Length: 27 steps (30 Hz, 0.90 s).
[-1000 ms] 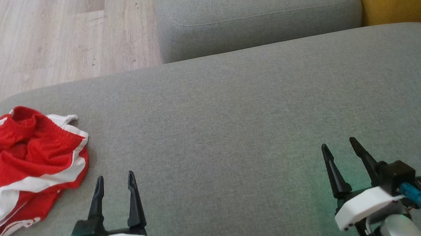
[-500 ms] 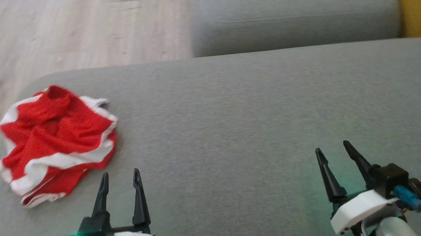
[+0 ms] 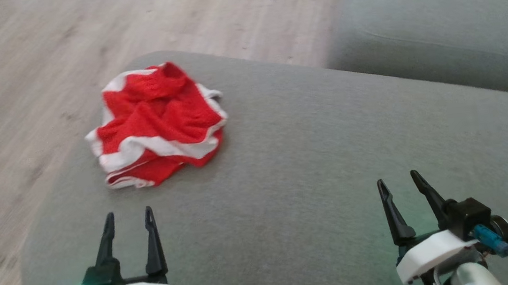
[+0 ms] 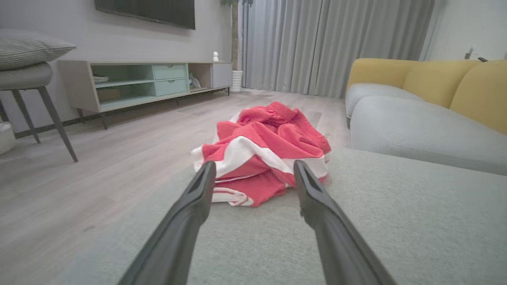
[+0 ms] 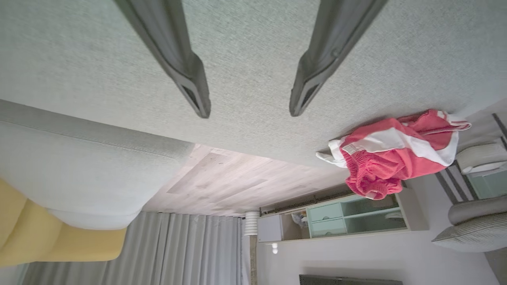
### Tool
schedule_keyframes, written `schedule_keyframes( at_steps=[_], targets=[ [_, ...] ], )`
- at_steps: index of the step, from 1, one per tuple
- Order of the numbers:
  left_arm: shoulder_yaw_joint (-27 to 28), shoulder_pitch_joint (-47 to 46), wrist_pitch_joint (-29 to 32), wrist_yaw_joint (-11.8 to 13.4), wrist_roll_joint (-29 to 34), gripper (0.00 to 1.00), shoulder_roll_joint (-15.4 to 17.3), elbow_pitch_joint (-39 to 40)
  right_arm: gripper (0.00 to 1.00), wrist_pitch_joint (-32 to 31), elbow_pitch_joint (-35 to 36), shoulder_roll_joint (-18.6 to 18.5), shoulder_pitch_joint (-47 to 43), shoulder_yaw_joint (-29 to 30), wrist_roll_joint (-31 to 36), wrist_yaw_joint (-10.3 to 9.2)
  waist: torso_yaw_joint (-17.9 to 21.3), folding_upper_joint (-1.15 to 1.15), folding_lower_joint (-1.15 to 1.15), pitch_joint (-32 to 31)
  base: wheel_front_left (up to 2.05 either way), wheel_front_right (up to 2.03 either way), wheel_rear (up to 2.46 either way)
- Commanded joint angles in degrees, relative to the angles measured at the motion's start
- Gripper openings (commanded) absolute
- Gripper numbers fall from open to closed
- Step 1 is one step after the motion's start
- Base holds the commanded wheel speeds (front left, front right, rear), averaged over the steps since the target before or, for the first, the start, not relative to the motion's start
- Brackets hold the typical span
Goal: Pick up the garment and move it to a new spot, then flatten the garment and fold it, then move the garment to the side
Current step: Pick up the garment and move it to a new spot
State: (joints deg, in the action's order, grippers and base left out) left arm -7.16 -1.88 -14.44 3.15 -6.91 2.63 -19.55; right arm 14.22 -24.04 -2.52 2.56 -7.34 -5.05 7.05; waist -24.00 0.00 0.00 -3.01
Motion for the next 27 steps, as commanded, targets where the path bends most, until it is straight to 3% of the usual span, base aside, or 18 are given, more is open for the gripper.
schedule_keyframes(
  at_steps=[1,10,16,21,27],
  targets=[
    [2.07,-1.64,-0.56,0.02,0.4,1.0,0.25,2.23,1.0,0.78,1.93,-0.36,1.21,-1.52,-0.3,0.44,-2.67,0.0,0.0,0.11,0.0,0.0,0.0],
    [4.92,-7.18,-0.56,-0.83,2.12,1.0,0.26,5.34,1.0,0.78,2.16,-0.36,1.1,-0.48,0.81,0.44,-4.76,0.0,0.0,3.78,0.0,0.0,0.0],
    [7.01,-20.61,-0.56,-3.45,3.32,1.0,1.79,5.61,1.0,0.78,3.8,-0.36,4.31,1.03,6.4,0.44,-2.03,0.0,0.0,13.32,0.0,0.0,0.0],
    [7.57,-36.42,-0.56,-5.86,3.67,1.0,4.02,-1.56,1.0,0.78,6.47,-2.97,8.9,0.51,9.87,0.44,0.83,0.0,0.0,22.25,0.0,0.0,0.0],
    [5.87,-53.77,2.66,-8.53,3.48,1.0,6.84,-20.29,1.0,0.78,8.97,-6.99,14.28,-1.23,11.45,0.44,3.99,0.0,0.0,29.91,0.0,0.0,0.0]
  ],
)
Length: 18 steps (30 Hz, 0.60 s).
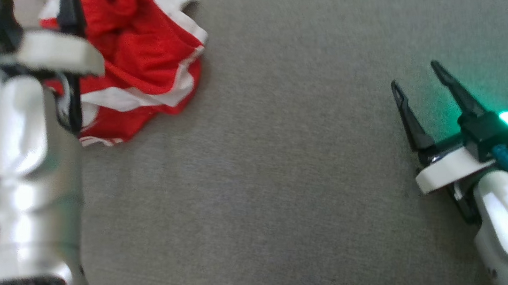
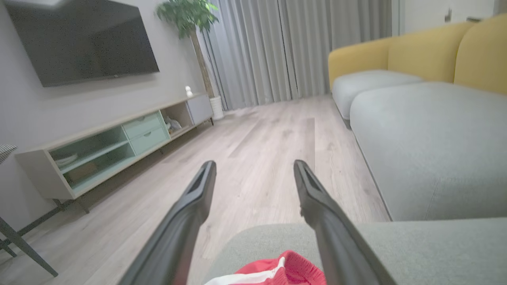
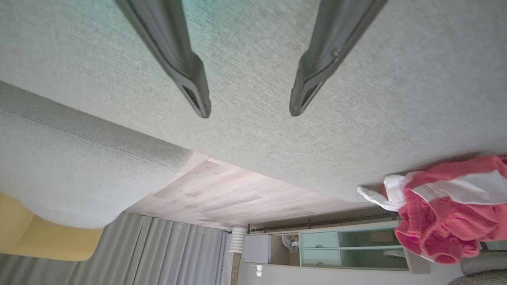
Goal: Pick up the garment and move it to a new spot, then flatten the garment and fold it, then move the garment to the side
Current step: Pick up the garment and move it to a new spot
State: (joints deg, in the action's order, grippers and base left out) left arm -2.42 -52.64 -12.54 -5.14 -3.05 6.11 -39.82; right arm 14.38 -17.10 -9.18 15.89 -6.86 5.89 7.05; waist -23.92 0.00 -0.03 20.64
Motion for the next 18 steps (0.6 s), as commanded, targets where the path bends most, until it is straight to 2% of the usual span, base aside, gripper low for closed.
schedule_keyframes(
  at_steps=[1,6,8,10,11,12,15,18],
  targets=[
    [0.91,-5.39,1.88,-0.55,-0.61,1.0,3.64,-2.68,1.0,0.62,2.37,-0.8,1.61,-1.84,0.66,0.44,4.33,0.0,0.03,7.15,0.0,0.0,0.0],
    [-0.69,-11.9,10.6,-1.15,-0.36,1.0,5.65,-15.31,1.0,0.62,3.68,-1.55,3.67,-2.13,1.06,0.44,6.72,0.0,0.03,10.33,0.0,0.0,0.0],
    [-1.27,-12.87,14.72,-0.19,0.56,1.0,7.12,-20.11,1.0,0.62,3.61,-1.64,3.83,-2.74,0.98,0.44,7.57,0.0,0.03,10.89,0.0,0.0,0.0],
    [-1.33,-13.42,16.09,1.84,1.06,1.0,8.05,-23.08,1.0,0.62,3.56,-1.79,3.85,-3.04,0.82,0.44,8.11,0.0,0.03,11.28,0.0,0.0,0.0],
    [-1.57,-13.67,15.87,3.29,1.59,0.4,8.43,-23.88,1.0,0.62,3.52,-1.9,3.84,-2.99,0.76,0.44,8.21,0.0,0.03,11.38,0.0,0.0,0.0],
    [-1.6,-13.91,15.03,4.44,1.8,0.0,8.67,-24.32,1.0,0.62,3.46,-1.96,3.86,-2.87,0.79,0.44,8.29,0.0,0.03,11.41,0.0,0.0,0.0],
    [-1.28,-14.45,13.22,5.35,1.39,0.0,8.62,-24.99,1.0,0.62,3.33,-1.85,3.91,-2.56,0.85,0.44,8.26,0.0,0.03,11.19,0.0,0.0,0.0],
    [-0.96,-15.27,9.8,5.08,0.53,0.0,8.4,-25.23,1.0,0.62,2.81,-1.16,3.85,-2.21,0.82,0.44,8.21,0.0,0.03,9.63,0.0,0.0,0.0]
  ],
)
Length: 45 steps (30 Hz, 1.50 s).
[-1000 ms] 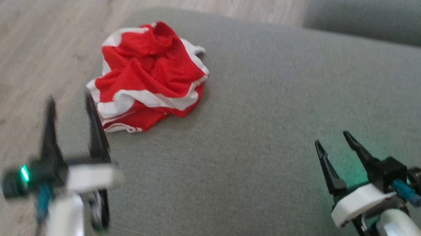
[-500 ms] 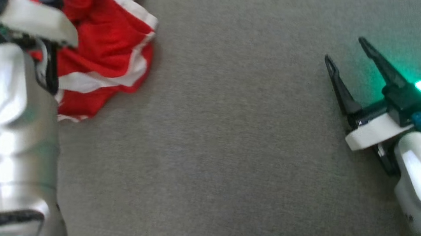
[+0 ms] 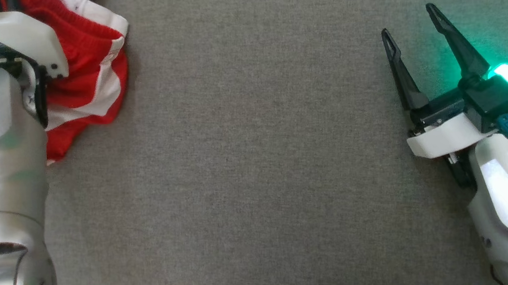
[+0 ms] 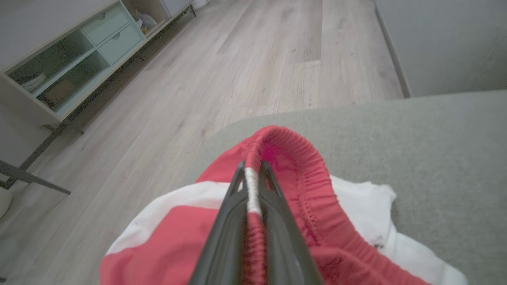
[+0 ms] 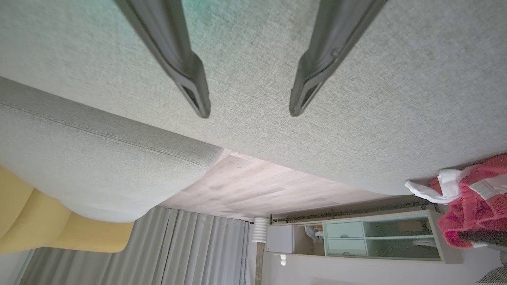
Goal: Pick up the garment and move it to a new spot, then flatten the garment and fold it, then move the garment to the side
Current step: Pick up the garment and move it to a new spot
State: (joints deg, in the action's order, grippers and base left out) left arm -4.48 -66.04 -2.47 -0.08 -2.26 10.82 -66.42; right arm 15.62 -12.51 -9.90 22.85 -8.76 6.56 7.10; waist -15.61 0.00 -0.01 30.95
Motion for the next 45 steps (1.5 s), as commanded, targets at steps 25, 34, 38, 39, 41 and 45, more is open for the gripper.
schedule_keyframes(
  at_steps=[25,34,38,39,41,45],
  targets=[
    [-18.15,-11.85,2.55,-7.38,-14.01,0.0,0.27,32.92,1.0,-0.62,-2.65,7.0,-10.64,-1.72,-8.22,0.39,20.88,0.0,0.01,-22.02,0.0,0.0,0.0],
    [-22.99,-6.76,3.2,-7.4,-19.75,0.0,-1.32,37.34,1.0,-0.62,-1.35,7.02,-11.02,-1.98,-13.15,0.39,30.7,0.0,0.01,-19.62,0.0,0.0,0.0],
    [-26.19,3.83,1.27,-7.4,-21.41,0.0,-1.66,35.71,1.0,-0.62,-0.95,7.02,-11.21,-2.61,-14.86,0.39,32.72,0.0,0.01,-17.72,0.0,0.0,0.0],
    [-26.91,6.96,0.32,-7.33,-21.45,0.0,-1.7,34.6,1.0,-0.62,-1.0,7.02,-11.33,-2.79,-15.18,0.39,32.88,0.0,0.01,-17.35,0.0,0.0,0.0],
    [-27.67,10.0,-0.84,-7.1,-21.3,0.0,-1.84,33.21,1.0,-0.62,-1.13,7.02,-11.45,-2.98,-15.34,0.39,32.91,0.0,0.01,-17.02,0.0,0.0,0.0],
    [-29.63,22.6,-9.4,-2.6,-19.69,1.0,-2.97,25.03,1.0,-0.62,-1.82,7.02,-11.95,-3.45,-15.2,0.39,32.04,0.0,0.01,-16.78,0.0,0.0,0.0]
  ],
)
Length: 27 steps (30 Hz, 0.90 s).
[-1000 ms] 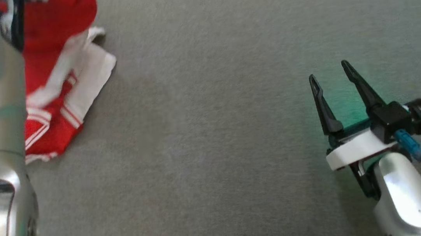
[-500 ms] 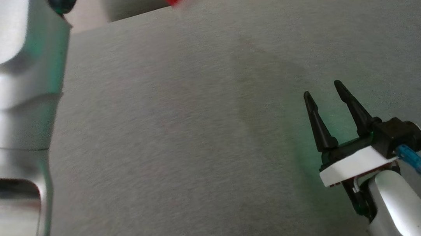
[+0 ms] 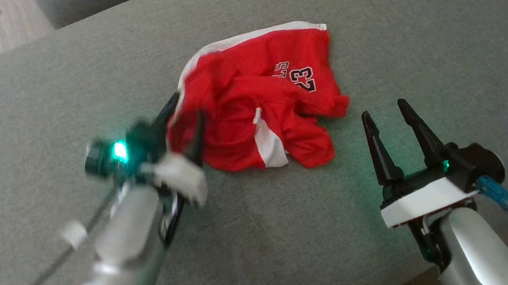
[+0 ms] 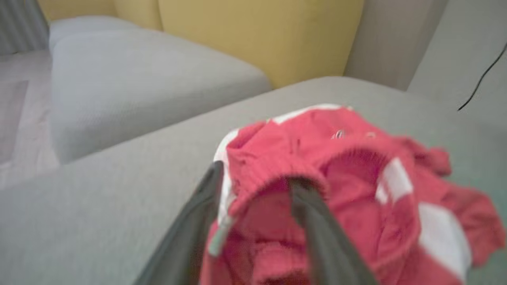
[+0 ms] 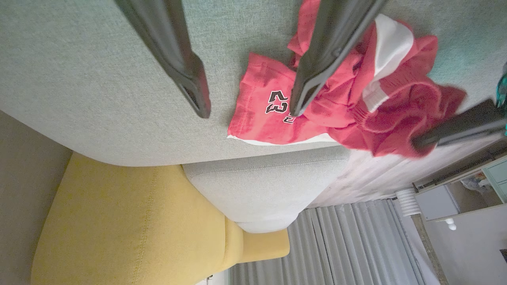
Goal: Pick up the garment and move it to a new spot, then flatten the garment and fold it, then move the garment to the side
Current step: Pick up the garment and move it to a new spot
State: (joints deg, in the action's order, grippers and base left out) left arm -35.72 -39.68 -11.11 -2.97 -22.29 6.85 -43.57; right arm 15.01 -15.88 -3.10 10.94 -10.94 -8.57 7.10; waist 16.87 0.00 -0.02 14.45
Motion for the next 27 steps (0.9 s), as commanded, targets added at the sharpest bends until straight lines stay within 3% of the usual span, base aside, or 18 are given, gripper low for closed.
schedule_keyframes(
  at_steps=[1,4,7,11,15,22,27],
  targets=[
    [1.41,-1.76,-1.97,1.22,0.71,1.0,0.75,0.95,1.0,-0.01,1.37,0.22,-0.26,-1.17,0.14,0.39,-0.9,0.0,0.02,-0.67,0.0,0.0,0.0],
    [3.8,4.59,-3.71,4.37,-0.68,1.0,-0.75,-0.12,1.0,-0.01,0.44,0.22,-1.51,-0.25,0.68,0.39,-3.25,0.0,0.02,-2.79,0.0,0.0,0.0],
    [10.34,12.32,-3.84,7.01,-2.32,1.0,-2.01,7.09,1.0,-0.01,-1.01,0.22,-3.16,0.25,1.49,0.39,-5.77,0.0,0.02,-5.44,0.0,0.0,0.0],
    [16.46,24.33,-3.87,8.8,2.55,1.0,-2.68,19.18,1.0,-0.01,-1.69,0.22,-5.95,1.36,3.14,0.39,-9.37,0.0,0.02,-9.65,0.0,0.0,0.0],
    [23.31,35.68,-3.87,12.48,9.64,1.0,-3.08,30.05,1.0,-0.01,-0.83,0.22,-9.62,1.8,3.19,0.39,-12.31,0.0,0.02,-13.52,0.0,0.0,0.0],
    [27.73,46.21,-3.88,10.6,12.87,1.0,-3.9,39.02,1.0,-0.01,1.82,0.22,-14.37,1.41,1.76,0.39,-14.7,0.0,0.02,-16.88,0.0,0.0,0.0],
    [27.21,47.36,-3.88,11.36,12.5,1.0,-3.95,40.27,1.0,-0.01,3.05,0.22,-15.68,2.28,2.05,0.39,-15.36,0.0,0.02,-17.53,0.0,0.0,0.0]
  ],
)
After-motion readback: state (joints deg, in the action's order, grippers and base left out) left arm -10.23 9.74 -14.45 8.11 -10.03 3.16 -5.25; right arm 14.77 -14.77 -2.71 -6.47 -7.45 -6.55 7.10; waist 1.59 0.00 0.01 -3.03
